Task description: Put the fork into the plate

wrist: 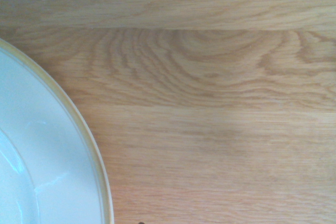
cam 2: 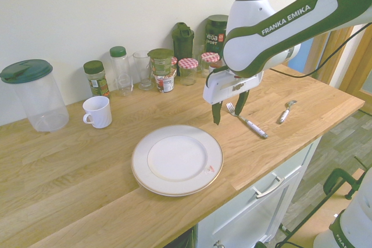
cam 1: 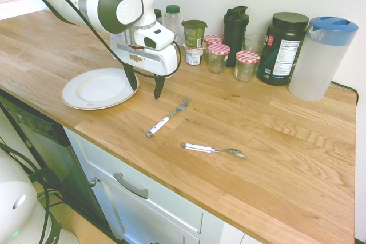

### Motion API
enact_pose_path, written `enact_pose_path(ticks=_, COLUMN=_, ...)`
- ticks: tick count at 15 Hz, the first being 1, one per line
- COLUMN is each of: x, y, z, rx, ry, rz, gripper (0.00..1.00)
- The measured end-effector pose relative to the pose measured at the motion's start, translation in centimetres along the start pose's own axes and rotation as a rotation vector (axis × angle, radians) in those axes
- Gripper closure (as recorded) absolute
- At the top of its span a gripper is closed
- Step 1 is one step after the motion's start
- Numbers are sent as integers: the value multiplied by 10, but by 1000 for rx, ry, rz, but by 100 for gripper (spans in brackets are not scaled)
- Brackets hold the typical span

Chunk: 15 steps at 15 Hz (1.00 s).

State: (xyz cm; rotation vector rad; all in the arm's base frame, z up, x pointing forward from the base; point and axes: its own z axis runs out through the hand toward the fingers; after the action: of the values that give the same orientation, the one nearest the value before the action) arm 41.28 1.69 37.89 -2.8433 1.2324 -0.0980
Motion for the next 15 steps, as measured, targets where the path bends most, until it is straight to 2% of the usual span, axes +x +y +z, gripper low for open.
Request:
enact_pose_path(ticks=5, x=-2, y=2, z=1, rx=2, ry=1, rz=26, gripper=0)
enact_pose_path(ticks=10, x=-30, y=45, z=-16, rx=54, ry=52, rz=86, gripper=0)
enact_pose_path(ticks=12, x=-15, y=59, z=-32, rx=90, ry=59, rz=118, gripper=0)
enact_pose_path(ticks=15, x=10, y=86, z=-32, rx=118, ry=32, rz=144, gripper=0)
